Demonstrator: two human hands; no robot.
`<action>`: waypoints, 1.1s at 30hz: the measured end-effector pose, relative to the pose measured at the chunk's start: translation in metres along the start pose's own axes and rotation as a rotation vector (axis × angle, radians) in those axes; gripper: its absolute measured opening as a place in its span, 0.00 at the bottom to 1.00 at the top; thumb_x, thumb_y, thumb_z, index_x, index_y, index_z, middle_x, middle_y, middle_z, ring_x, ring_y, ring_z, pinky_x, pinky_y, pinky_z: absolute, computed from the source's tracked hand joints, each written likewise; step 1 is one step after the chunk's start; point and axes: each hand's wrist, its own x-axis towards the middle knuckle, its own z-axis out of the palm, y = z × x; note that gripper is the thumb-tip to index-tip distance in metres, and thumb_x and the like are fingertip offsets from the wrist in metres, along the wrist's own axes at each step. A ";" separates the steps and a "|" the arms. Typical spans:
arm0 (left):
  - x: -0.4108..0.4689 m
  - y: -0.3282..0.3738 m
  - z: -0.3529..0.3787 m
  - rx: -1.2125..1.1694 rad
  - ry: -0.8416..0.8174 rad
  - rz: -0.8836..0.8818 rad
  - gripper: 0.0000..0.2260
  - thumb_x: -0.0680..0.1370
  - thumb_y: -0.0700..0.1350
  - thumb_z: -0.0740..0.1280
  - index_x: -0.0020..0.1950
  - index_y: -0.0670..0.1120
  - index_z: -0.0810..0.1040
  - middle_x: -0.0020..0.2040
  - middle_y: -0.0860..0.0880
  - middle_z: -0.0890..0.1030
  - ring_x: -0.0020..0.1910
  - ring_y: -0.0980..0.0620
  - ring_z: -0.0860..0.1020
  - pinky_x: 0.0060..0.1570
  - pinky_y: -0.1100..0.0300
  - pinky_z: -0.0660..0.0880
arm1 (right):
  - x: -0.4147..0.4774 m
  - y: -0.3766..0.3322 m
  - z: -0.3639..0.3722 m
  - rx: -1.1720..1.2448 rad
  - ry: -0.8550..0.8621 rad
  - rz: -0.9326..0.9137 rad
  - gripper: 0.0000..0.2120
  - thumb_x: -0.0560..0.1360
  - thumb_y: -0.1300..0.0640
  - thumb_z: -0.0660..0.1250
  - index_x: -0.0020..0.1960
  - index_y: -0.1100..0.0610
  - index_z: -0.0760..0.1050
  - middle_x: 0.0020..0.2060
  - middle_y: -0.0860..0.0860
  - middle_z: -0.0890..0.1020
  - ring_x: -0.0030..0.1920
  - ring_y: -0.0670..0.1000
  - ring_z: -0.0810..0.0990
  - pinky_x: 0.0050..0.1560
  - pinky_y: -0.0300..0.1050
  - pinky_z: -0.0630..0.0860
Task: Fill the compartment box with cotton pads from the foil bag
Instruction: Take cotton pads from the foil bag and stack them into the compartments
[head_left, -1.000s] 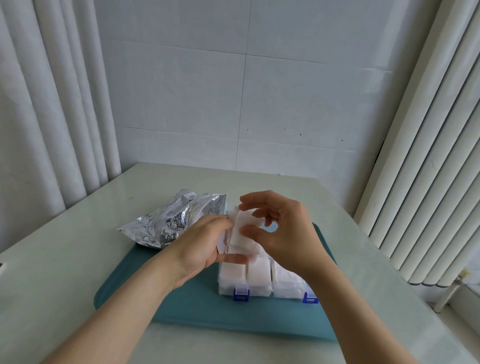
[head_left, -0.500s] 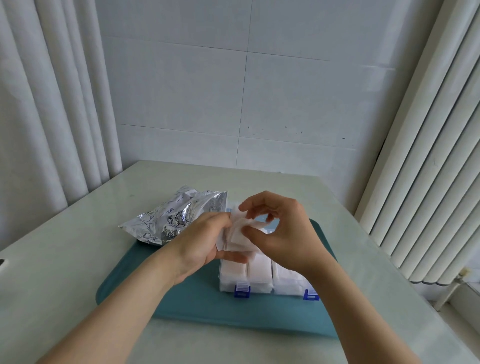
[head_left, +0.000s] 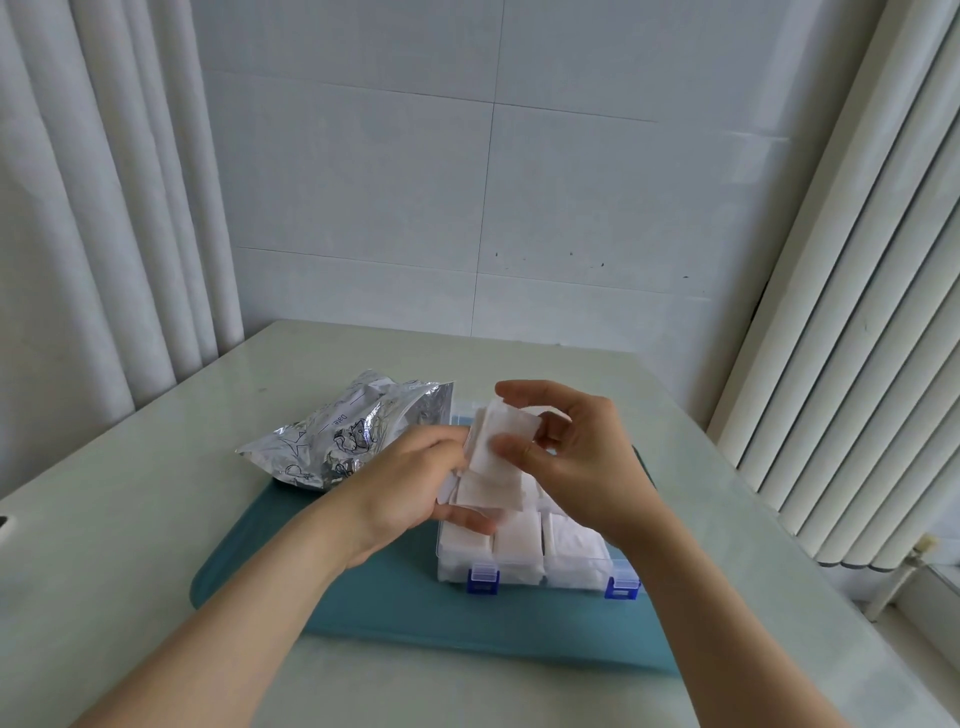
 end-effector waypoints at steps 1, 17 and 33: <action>-0.001 0.001 0.001 0.014 -0.015 0.016 0.18 0.85 0.36 0.55 0.63 0.41 0.84 0.60 0.38 0.86 0.59 0.36 0.84 0.57 0.43 0.82 | 0.000 0.001 0.000 -0.051 -0.014 -0.001 0.19 0.75 0.58 0.79 0.64 0.47 0.83 0.54 0.41 0.86 0.45 0.52 0.83 0.52 0.46 0.82; 0.010 -0.008 -0.002 -0.049 0.279 0.151 0.13 0.85 0.33 0.63 0.64 0.44 0.83 0.63 0.45 0.85 0.58 0.47 0.86 0.59 0.53 0.83 | 0.002 0.002 -0.008 0.430 0.073 0.318 0.07 0.75 0.68 0.71 0.51 0.62 0.84 0.42 0.56 0.84 0.44 0.55 0.79 0.45 0.48 0.74; 0.007 -0.004 0.003 -0.066 0.133 0.154 0.19 0.82 0.27 0.62 0.67 0.44 0.81 0.62 0.45 0.86 0.65 0.47 0.83 0.68 0.47 0.78 | -0.003 -0.002 0.004 0.206 0.002 0.245 0.10 0.77 0.58 0.76 0.58 0.53 0.84 0.50 0.50 0.87 0.38 0.43 0.84 0.42 0.36 0.78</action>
